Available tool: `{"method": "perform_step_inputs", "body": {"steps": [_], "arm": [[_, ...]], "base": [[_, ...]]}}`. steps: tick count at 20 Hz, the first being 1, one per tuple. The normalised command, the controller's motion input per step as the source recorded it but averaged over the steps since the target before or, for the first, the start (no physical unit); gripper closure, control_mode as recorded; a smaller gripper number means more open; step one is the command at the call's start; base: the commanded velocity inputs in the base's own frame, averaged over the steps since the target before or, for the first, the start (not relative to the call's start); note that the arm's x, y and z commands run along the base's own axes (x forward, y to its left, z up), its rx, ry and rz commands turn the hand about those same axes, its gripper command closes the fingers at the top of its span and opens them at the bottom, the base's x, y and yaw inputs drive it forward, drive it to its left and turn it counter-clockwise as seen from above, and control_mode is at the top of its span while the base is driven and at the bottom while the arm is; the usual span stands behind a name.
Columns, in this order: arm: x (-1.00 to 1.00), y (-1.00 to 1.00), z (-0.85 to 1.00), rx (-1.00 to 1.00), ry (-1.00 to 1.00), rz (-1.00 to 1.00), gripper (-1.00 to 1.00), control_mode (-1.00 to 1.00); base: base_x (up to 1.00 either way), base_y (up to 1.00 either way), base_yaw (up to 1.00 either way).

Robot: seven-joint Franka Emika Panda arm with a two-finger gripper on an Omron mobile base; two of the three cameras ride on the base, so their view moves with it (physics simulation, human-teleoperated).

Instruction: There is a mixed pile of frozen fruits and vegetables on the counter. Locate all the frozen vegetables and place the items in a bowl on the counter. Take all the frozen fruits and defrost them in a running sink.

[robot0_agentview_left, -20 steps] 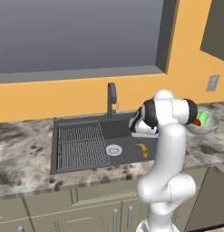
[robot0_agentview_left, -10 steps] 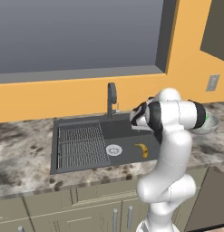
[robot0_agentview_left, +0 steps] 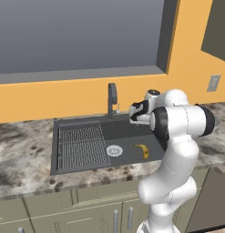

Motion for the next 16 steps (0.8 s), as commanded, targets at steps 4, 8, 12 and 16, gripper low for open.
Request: {"method": "perform_step_inputs", "body": {"steps": [4, 8, 12, 16], "arm": [[-0.07, 0.22, 0.28, 0.00, 0.00, 0.02, -1.00, -1.00], [-0.17, 0.17, 0.23, 0.00, 0.00, 0.02, -1.00, -1.00], [-0.21, 0.15, 0.18, 0.00, 0.00, 0.05, -1.00, -1.00], [-0.27, 0.12, 0.17, 0.00, -0.01, 0.05, -1.00, -1.00]], "base": [[0.00, 0.00, 0.00], [0.00, 0.00, 0.00], [0.00, 0.00, 0.00], [0.00, 0.00, 0.00]]}}
